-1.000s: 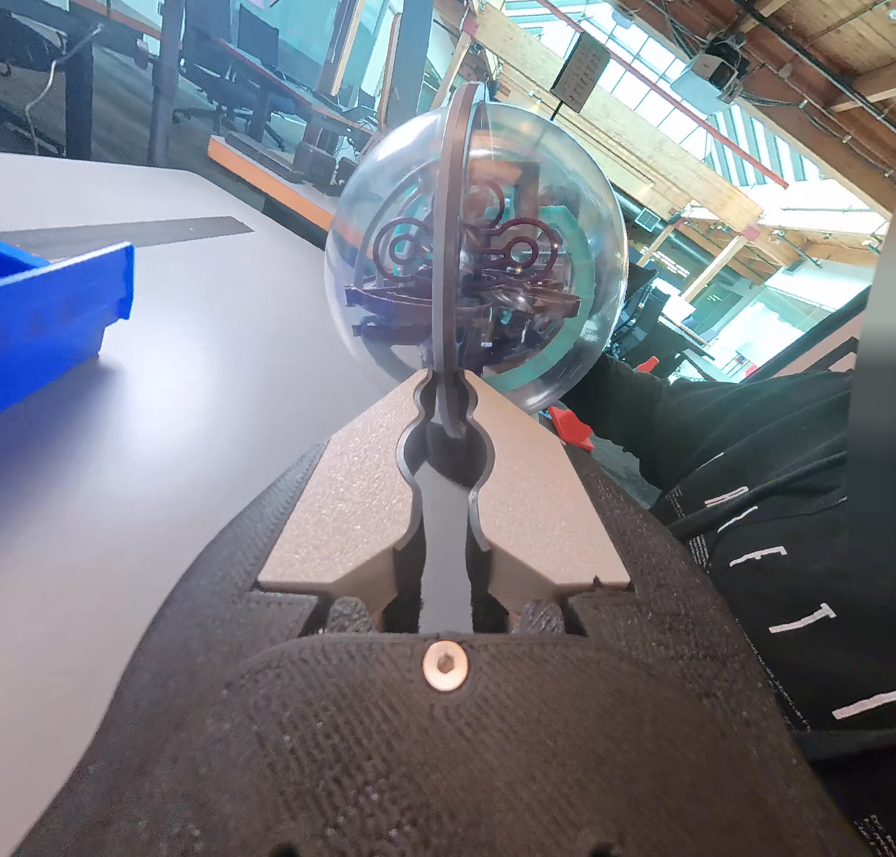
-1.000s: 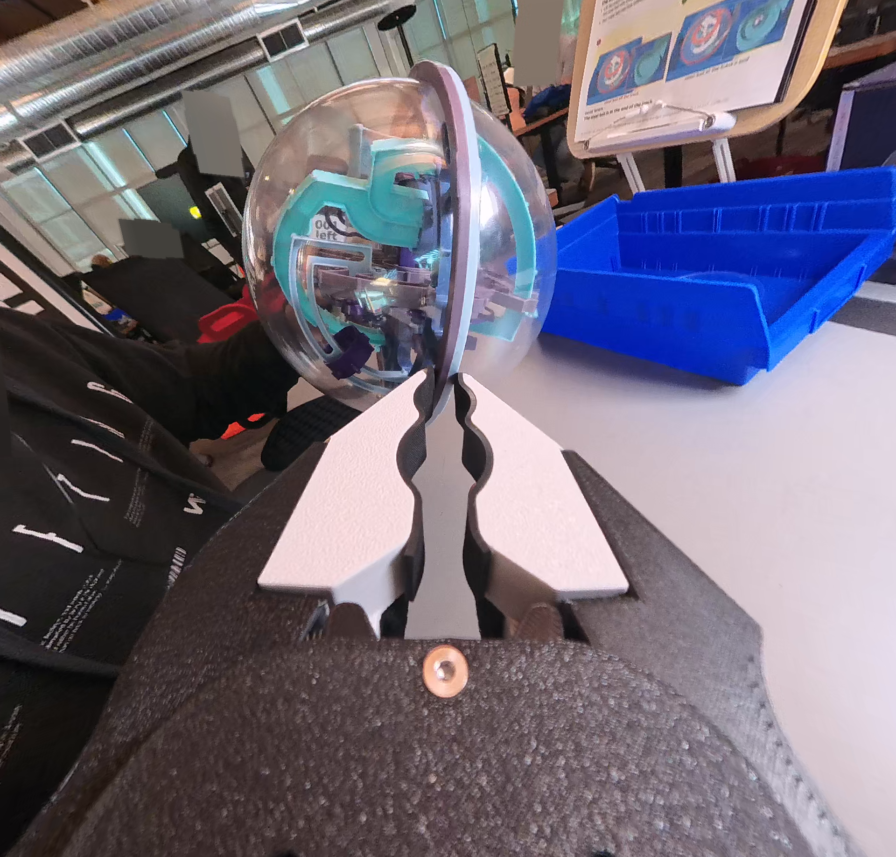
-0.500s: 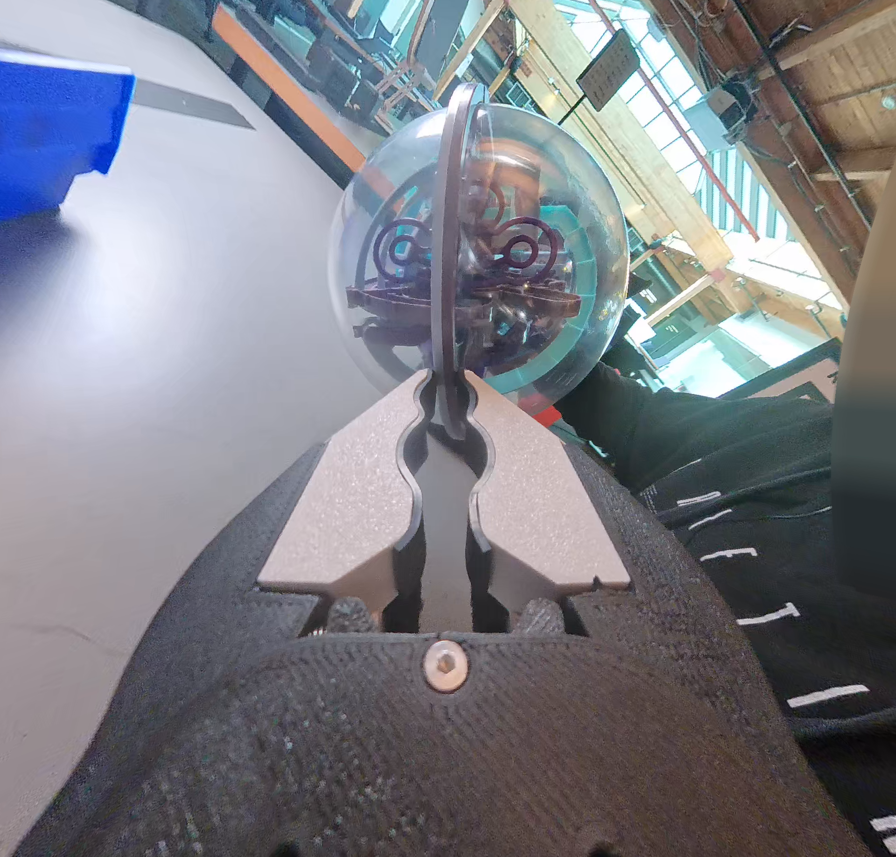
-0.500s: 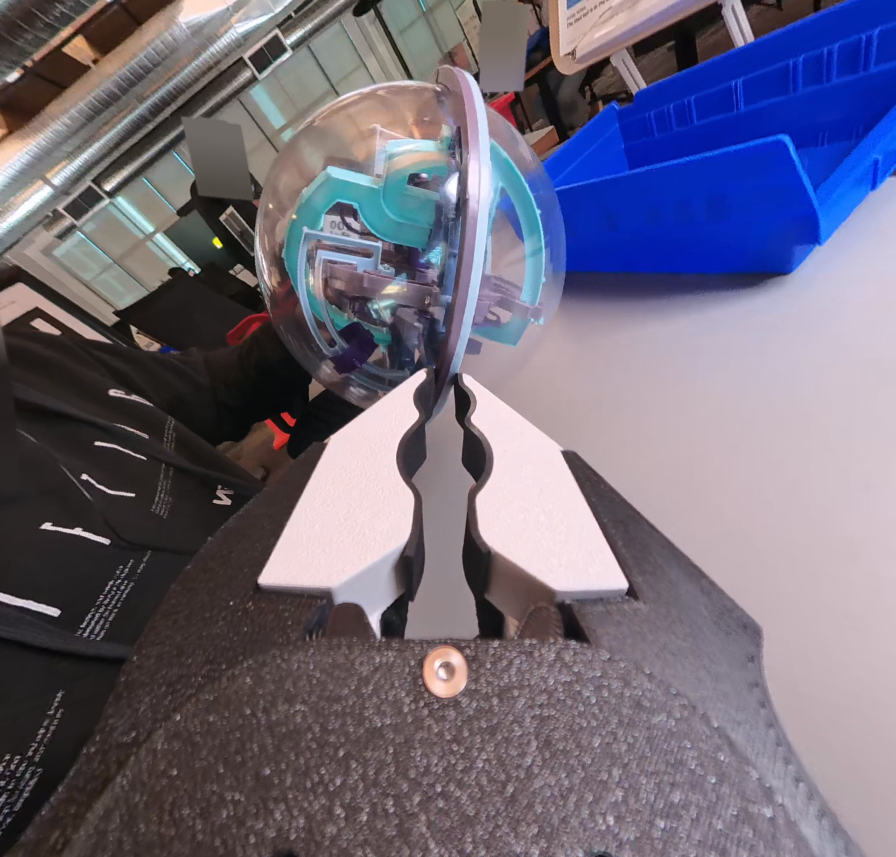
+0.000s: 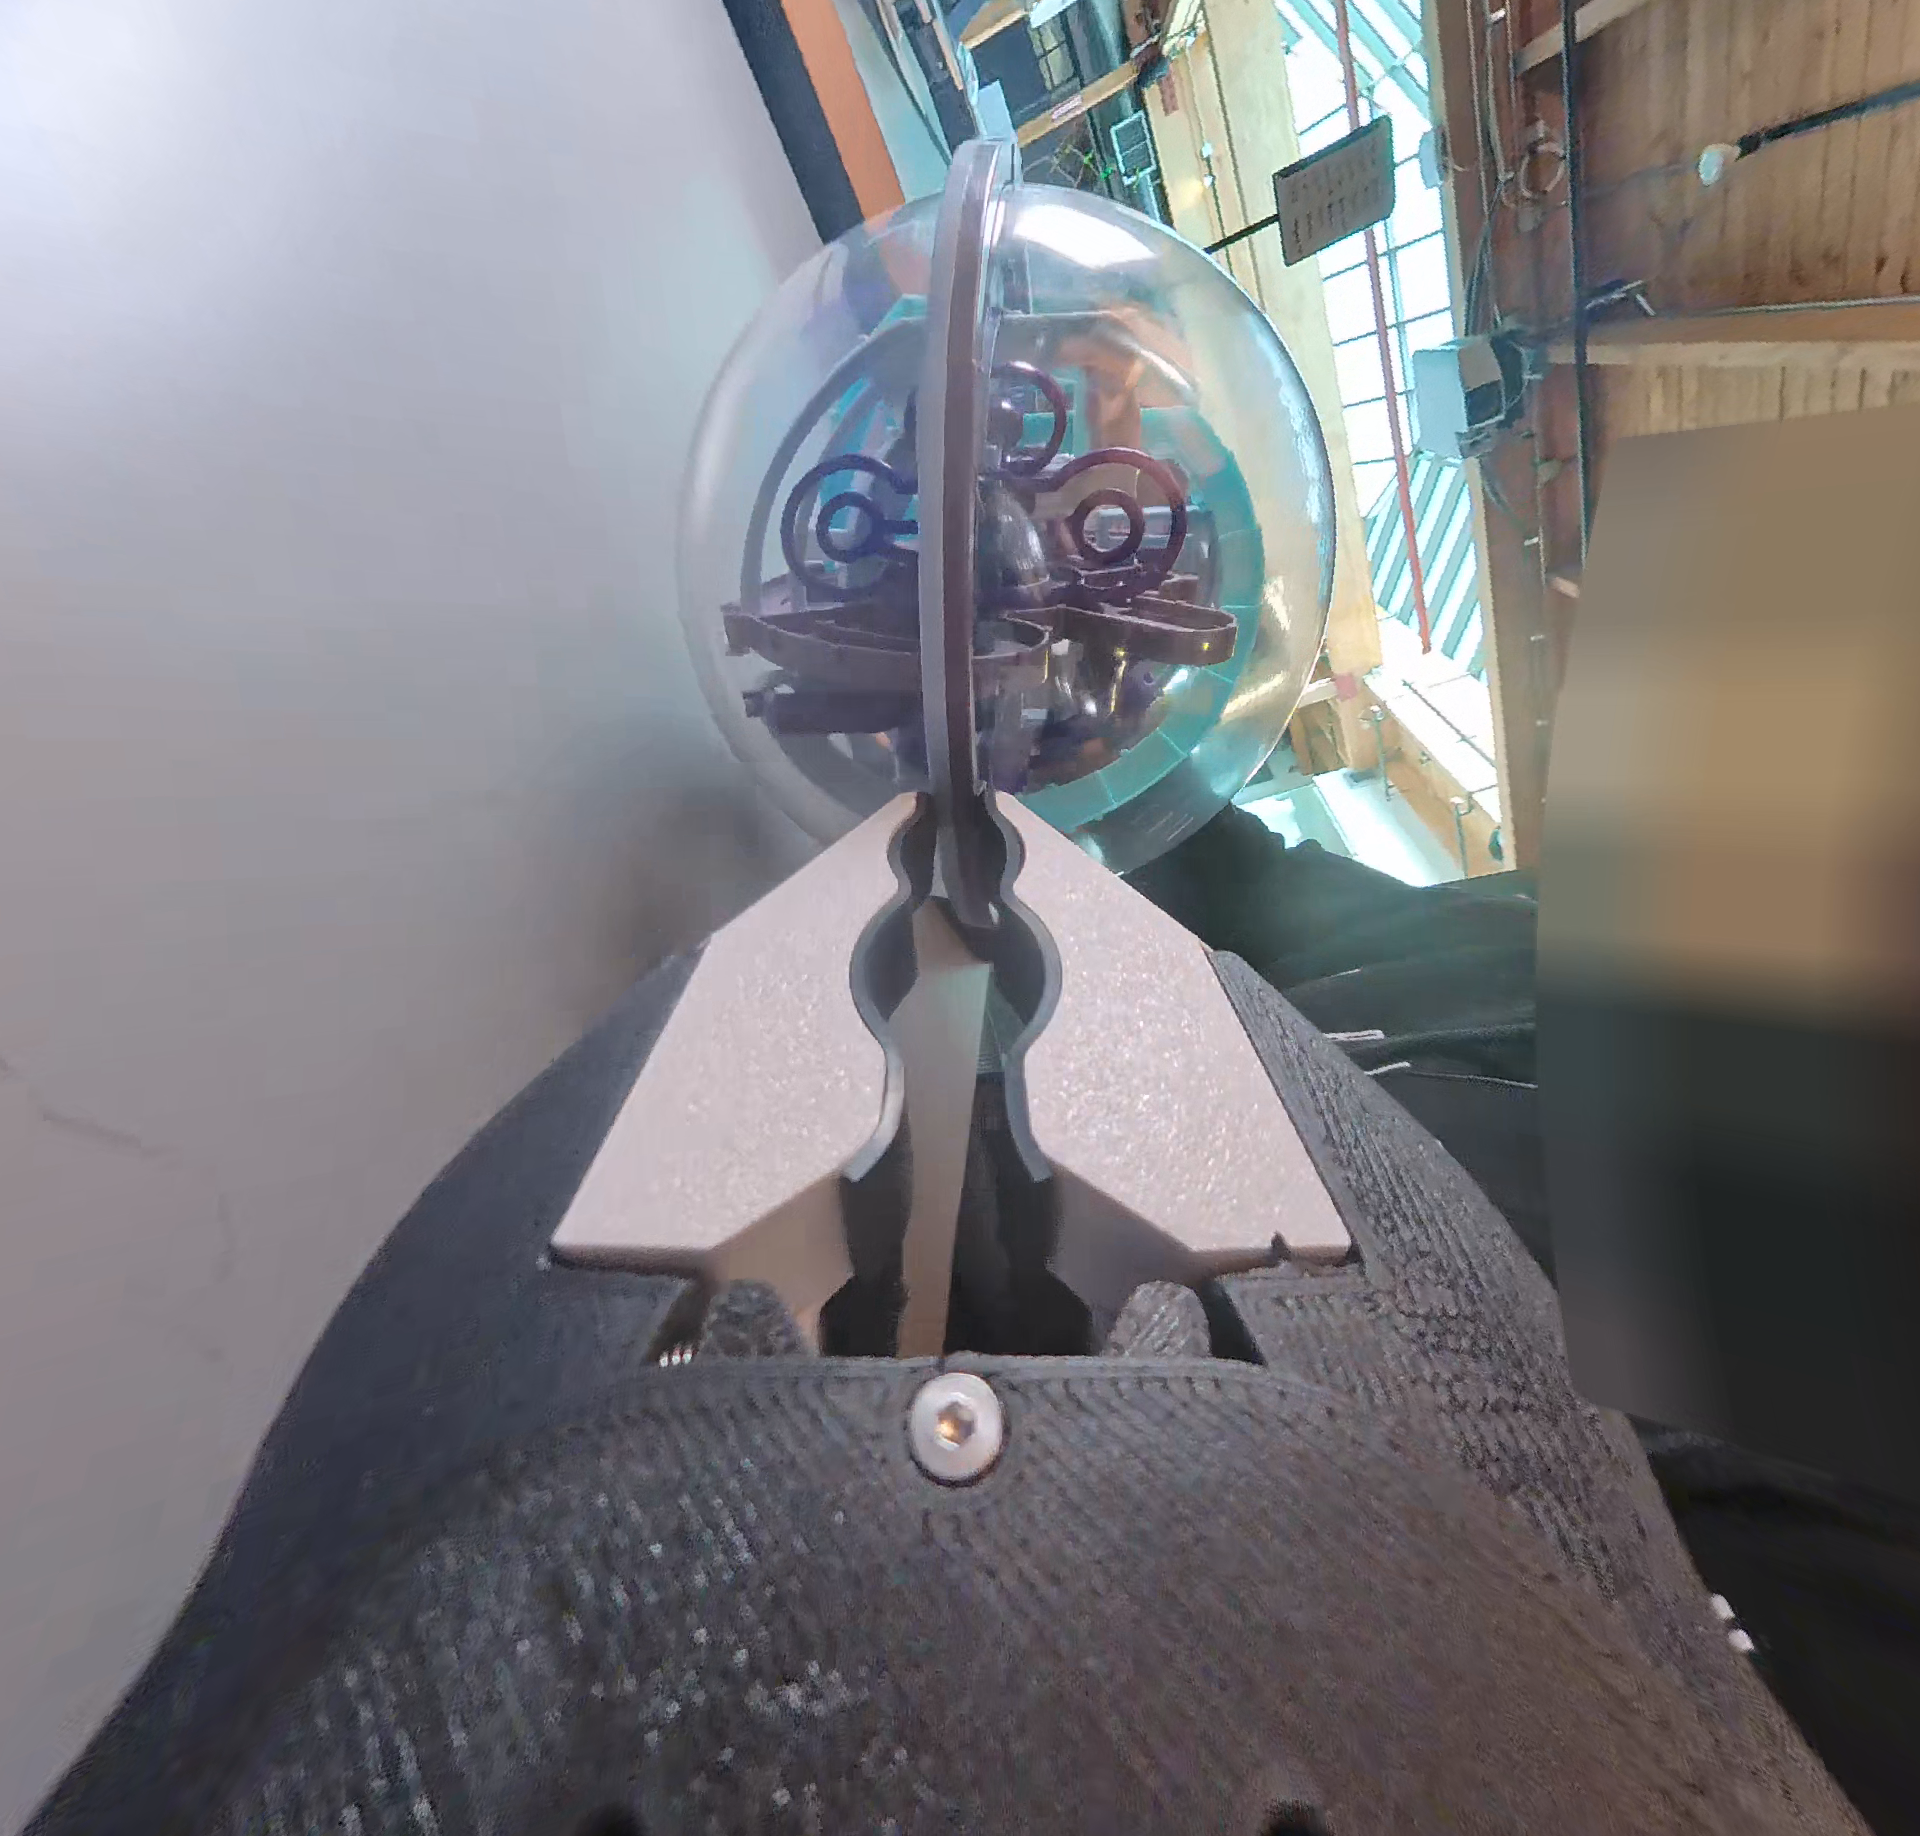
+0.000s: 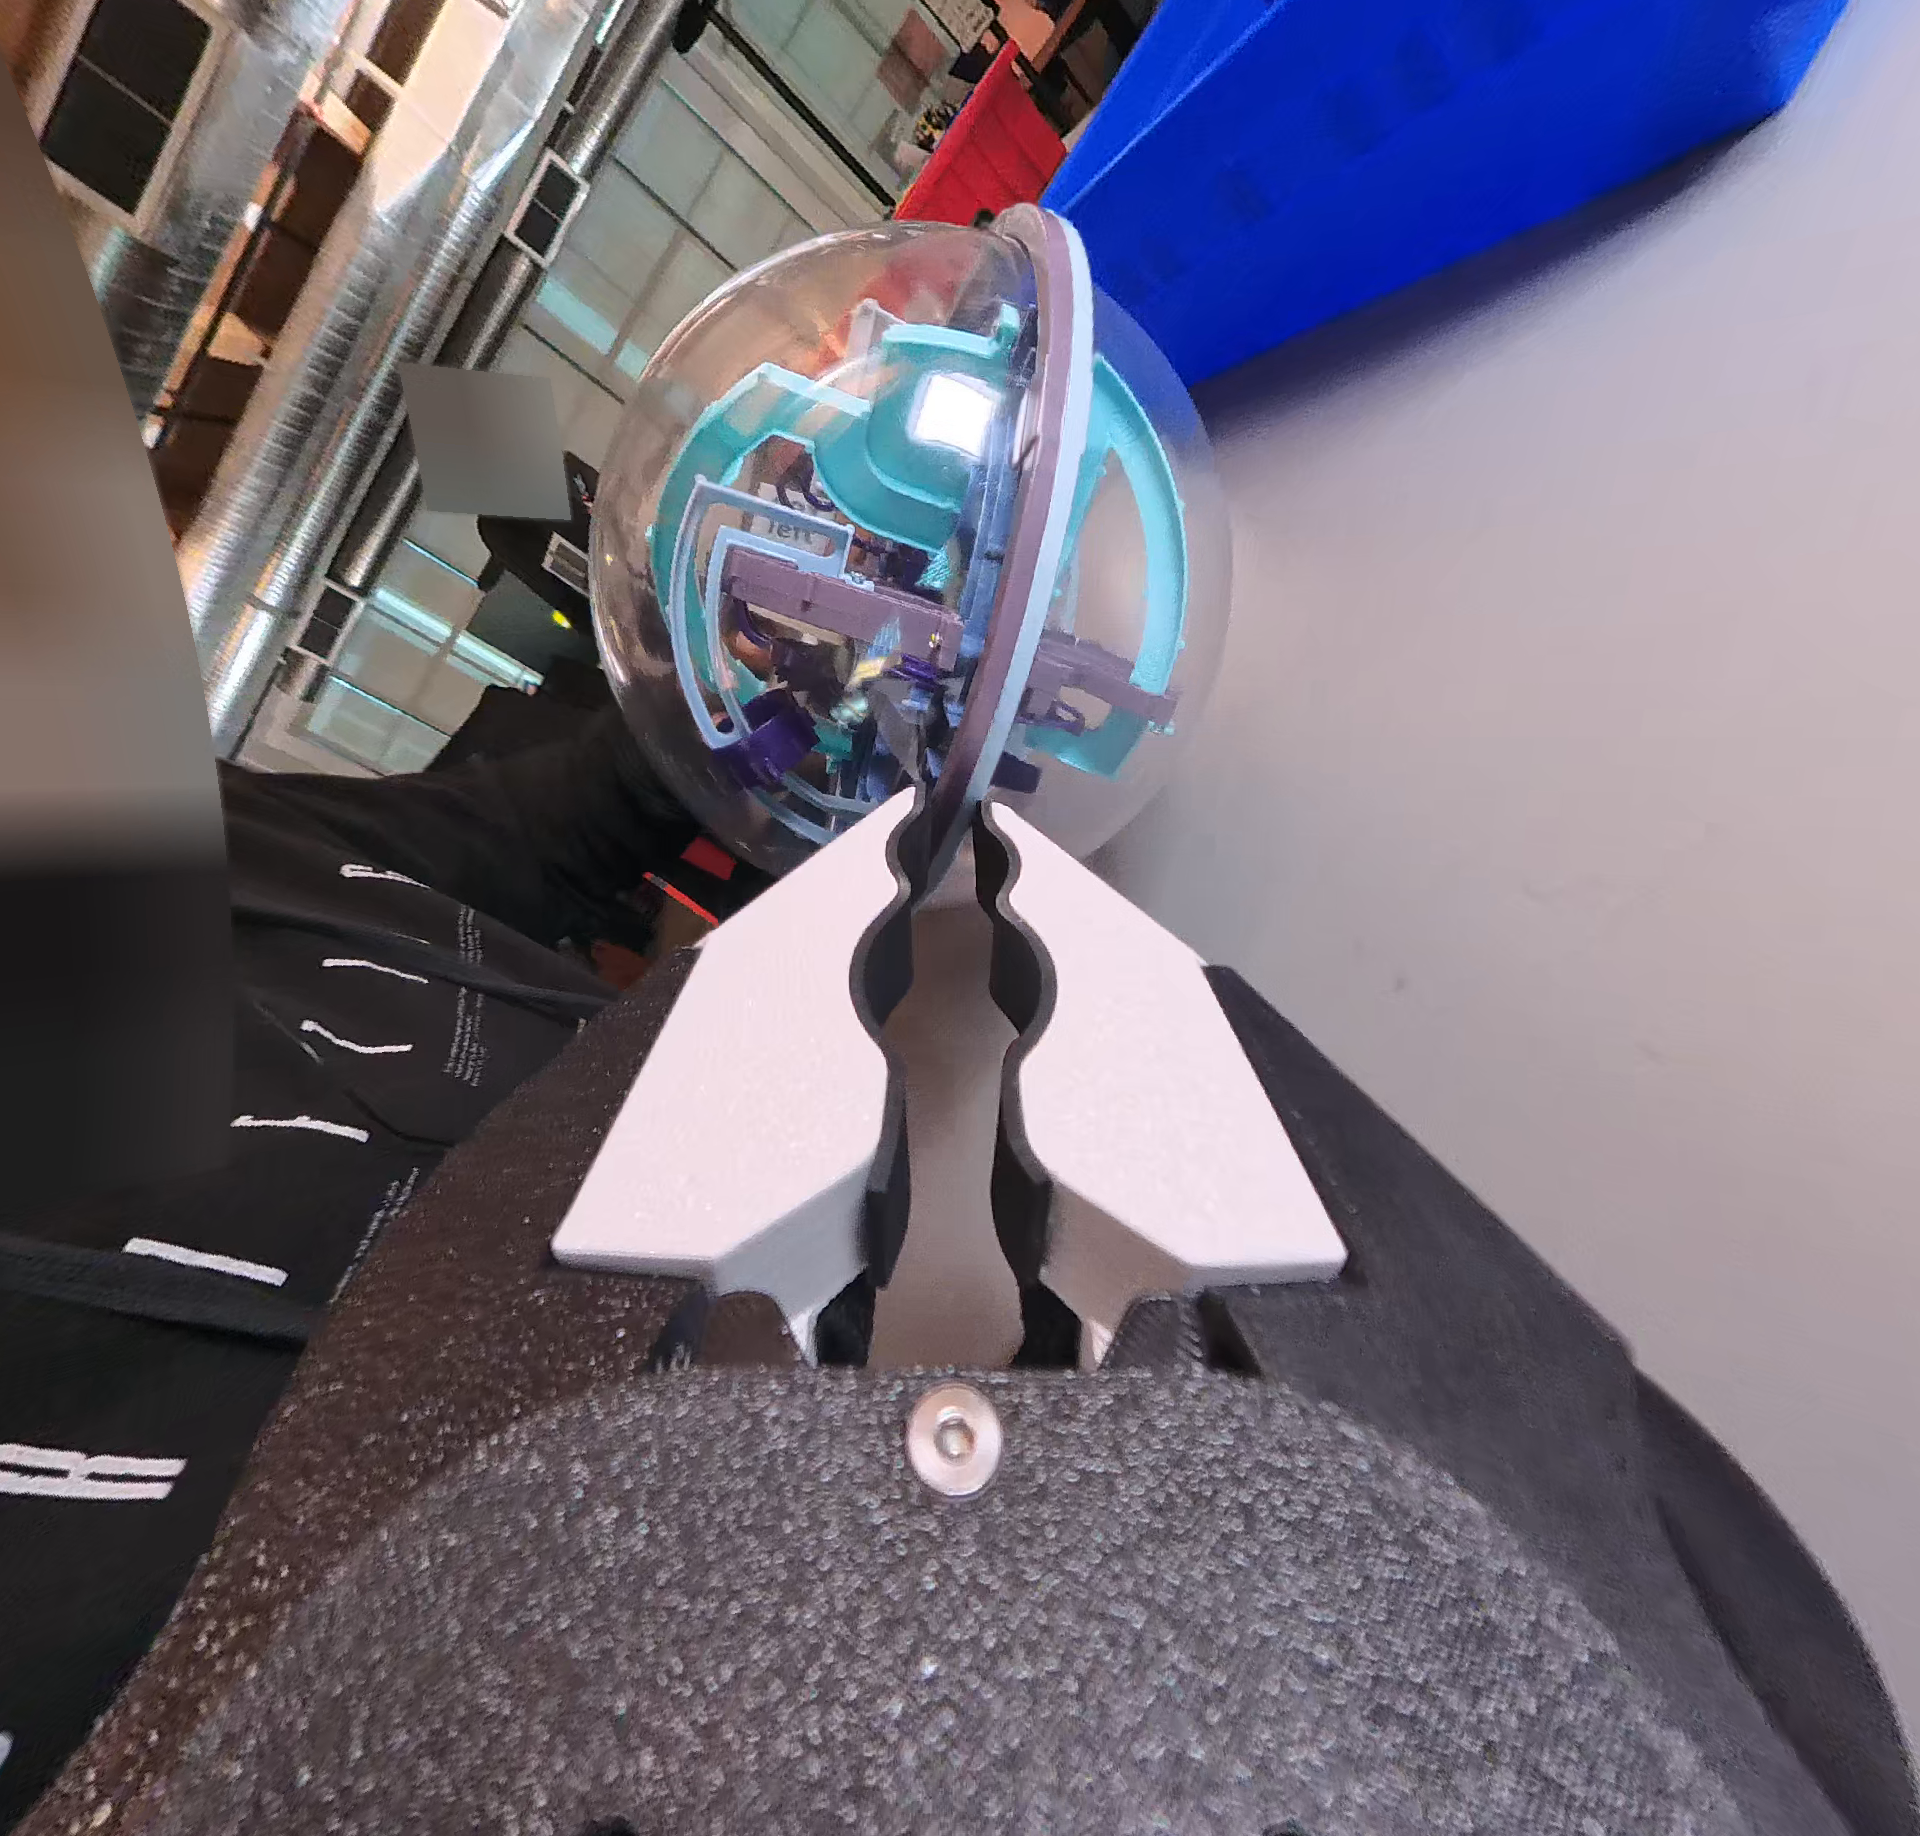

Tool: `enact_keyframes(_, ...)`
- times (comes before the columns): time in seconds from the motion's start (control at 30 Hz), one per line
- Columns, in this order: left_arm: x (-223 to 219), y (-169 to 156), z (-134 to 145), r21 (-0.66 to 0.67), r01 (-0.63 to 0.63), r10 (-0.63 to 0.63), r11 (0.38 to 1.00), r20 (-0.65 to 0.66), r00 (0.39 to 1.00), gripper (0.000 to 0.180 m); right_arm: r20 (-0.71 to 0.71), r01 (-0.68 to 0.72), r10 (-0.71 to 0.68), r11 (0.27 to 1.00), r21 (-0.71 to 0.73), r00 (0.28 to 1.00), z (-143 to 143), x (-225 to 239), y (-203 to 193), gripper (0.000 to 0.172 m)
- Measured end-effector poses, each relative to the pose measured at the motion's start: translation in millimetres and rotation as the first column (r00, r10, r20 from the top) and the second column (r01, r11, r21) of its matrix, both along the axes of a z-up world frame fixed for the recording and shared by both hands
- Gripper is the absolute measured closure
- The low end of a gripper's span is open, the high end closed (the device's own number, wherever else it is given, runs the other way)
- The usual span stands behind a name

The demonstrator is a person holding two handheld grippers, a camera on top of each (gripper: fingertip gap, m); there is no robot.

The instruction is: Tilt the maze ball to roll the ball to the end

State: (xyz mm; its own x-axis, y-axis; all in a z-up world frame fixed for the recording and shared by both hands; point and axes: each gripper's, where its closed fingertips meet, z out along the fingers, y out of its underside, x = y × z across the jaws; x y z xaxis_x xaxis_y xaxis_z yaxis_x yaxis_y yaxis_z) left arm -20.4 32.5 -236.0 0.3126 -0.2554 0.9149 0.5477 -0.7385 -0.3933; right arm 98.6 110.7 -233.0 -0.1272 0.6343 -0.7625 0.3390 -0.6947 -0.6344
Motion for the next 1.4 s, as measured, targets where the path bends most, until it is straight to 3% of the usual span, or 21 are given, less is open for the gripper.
enact_keyframes(0.33, 4.1, -9.0, -13.8, -0.168, 0.036, -0.018, 0.985, 0.108, 0.994, 0.174, 0.107, 0.002, 0.017, 0.984, -0.176, 0.994, -20.9, 7.3, -15.2, 0.167)
enact_keyframes(0.53, 4.2, -10.2, -14.9, -0.164, 0.036, -0.015, 0.986, 0.127, 0.992, 0.175, 0.102, 0.0, 0.019, 0.982, -0.191, 0.995, -20.6, 7.1, -16.0, 0.166)
enact_keyframes(0.67, 2.0, -10.2, -17.1, -0.133, 0.015, -0.003, 0.991, 0.085, 0.996, 0.174, 0.09, -0.007, 0.023, 0.986, -0.168, 0.996, -20.6, 5.4, -16.5, 0.167)
enact_keyframes(0.8, -0.6, -11.6, -20.3, -0.047, 0.02, -0.022, 0.999, -0.043, 0.999, 0.172, 0.076, -0.004, 0.017, 0.986, -0.165, 0.997, -19.6, 2.3, -16.0, 0.167)
enact_keyframes(0.93, -11.3, -0.2, -5.9, 0.205, 0.02, 0.044, 0.979, -0.303, 0.952, 0.111, 0.061, 0.009, 0.004, 0.975, -0.222, 0.998, -14.9, -1.6, -14.4, 0.167)
enact_keyframes(0.97, -13.4, 4.7, 0.3, 0.293, 0.033, 0.088, 0.956, -0.39, 0.917, 0.091, 0.057, 0.008, 0.005, 0.973, -0.23, 0.998, -13.3, -2.8, -15.0, 0.167)
enact_keyframes(1.07, -3.4, 15.9, 16.3, 0.504, 0.19, 0.196, 0.842, -0.616, 0.763, 0.058, 0.048, 0.01, 0.003, 0.967, -0.256, 0.999, -9.4, -7.3, -15.3, 0.166)
enact_keyframes(1.2, 37.1, 25.5, 19.6, 0.553, 0.413, 0.163, 0.724, -0.718, 0.677, 0.043, 0.057, 0.031, -0.016, 0.959, -0.281, 0.998, -10.3, -13.2, -12.0, 0.166)
enact_keyframes(1.4, 39.3, 45.8, 21.0, 0.481, 0.45, 0.058, 0.752, -0.729, 0.682, 0.043, 0.068, 0.068, -0.053, 0.97, -0.234, 0.996, -16.5, -12.7, 1.0, 0.167)
